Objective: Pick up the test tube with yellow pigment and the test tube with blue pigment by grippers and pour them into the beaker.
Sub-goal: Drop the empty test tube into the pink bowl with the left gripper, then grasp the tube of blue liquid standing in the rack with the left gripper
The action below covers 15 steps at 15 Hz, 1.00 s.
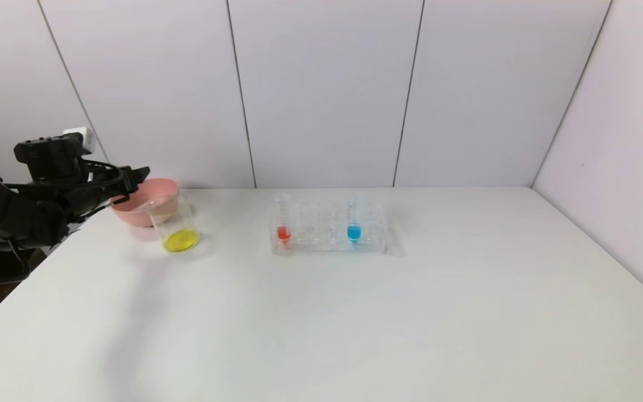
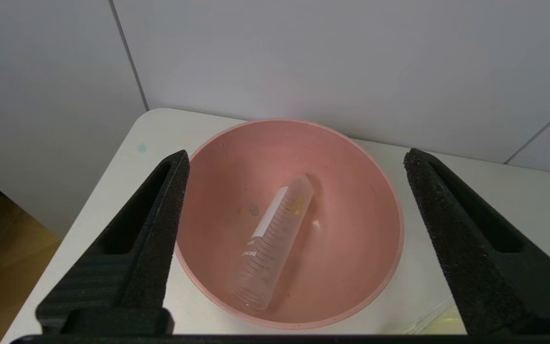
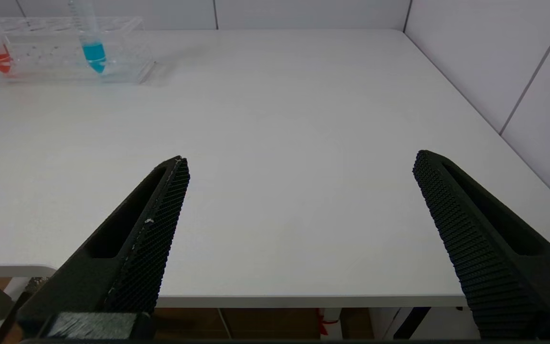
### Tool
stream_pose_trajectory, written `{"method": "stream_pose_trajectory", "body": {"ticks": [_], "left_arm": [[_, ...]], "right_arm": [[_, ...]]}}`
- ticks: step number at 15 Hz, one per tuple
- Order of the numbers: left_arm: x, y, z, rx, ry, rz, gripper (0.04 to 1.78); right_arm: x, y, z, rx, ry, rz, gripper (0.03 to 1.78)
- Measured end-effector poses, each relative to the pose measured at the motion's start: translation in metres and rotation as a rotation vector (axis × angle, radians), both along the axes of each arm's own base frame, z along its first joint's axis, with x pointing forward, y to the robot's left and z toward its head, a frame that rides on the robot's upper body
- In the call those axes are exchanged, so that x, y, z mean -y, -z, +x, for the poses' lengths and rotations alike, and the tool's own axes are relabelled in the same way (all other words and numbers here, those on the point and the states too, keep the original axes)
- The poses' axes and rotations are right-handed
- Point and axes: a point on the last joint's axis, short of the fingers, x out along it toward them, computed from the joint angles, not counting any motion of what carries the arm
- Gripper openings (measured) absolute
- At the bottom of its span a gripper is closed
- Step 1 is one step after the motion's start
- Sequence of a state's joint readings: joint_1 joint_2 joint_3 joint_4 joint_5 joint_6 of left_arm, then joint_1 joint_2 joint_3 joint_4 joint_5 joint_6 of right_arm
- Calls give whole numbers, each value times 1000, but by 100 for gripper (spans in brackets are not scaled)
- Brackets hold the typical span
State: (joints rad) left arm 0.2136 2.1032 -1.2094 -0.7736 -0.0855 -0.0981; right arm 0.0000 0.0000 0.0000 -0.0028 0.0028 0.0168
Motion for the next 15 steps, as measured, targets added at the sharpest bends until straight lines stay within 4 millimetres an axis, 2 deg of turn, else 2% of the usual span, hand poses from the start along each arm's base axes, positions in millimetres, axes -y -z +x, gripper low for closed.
{"method": "stream_pose_trajectory", "body": {"ticks": [2,5,11,15], "left_arm": [[0,-9,-3,37,0,8,174],[5,-35,-17,102,-7,28,176],[26,-103,-79,169,-87,36,176],[56,-130,-113,221,-12,-44,176]], "right_arm": [[0,0,0,0,0,0,171],[0,0,0,0,0,0,171],[0,0,0,0,0,0,171],[0,0,0,0,0,0,171]]}}
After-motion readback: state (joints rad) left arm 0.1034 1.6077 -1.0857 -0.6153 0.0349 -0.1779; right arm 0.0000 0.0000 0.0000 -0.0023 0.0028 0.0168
